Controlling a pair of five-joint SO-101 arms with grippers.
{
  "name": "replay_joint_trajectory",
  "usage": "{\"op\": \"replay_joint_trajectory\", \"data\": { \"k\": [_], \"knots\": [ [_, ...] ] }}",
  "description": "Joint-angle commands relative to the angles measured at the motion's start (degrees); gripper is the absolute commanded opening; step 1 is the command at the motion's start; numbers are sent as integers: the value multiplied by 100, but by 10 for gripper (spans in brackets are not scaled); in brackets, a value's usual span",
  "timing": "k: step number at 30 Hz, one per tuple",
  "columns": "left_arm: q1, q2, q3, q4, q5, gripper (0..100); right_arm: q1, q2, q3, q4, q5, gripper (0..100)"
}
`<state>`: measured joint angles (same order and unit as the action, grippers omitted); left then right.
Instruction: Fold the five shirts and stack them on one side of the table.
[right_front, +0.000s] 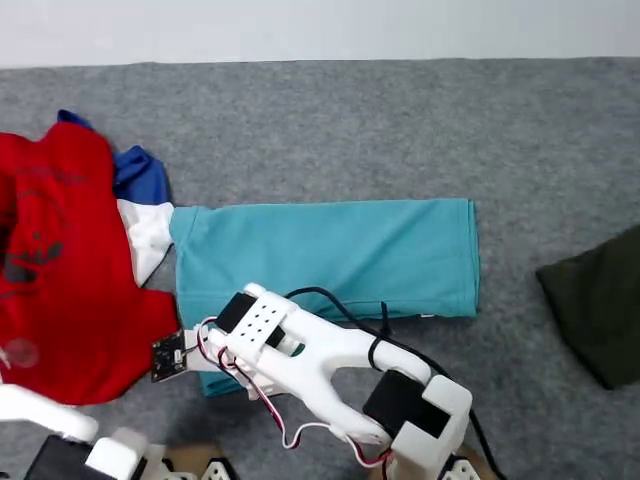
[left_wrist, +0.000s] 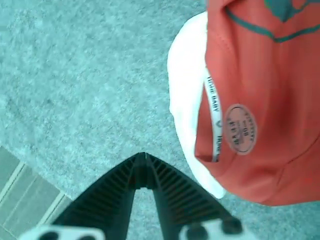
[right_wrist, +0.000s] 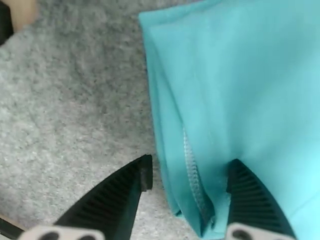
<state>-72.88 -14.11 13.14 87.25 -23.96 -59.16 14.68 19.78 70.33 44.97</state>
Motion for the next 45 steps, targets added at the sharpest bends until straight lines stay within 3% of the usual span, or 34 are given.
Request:
{"op": "replay_joint_trajectory", "data": {
  "k": [1,10,22,30,45],
  "knots": [
    [-220,-18,-163,26,-18,2,-13,215,-202,-13,88,224],
    [-316,-53,-163,53,-26,2,-13,629,-651,215,79,20],
    [-316,-35,-163,62,-26,2,435,734,-1301,418,70,13],
    [-299,-18,-163,62,-26,2,857,787,-2426,1130,88,10],
    [-299,-18,-163,53,-26,2,1358,796,-2884,620,62,10]
  ]
}}
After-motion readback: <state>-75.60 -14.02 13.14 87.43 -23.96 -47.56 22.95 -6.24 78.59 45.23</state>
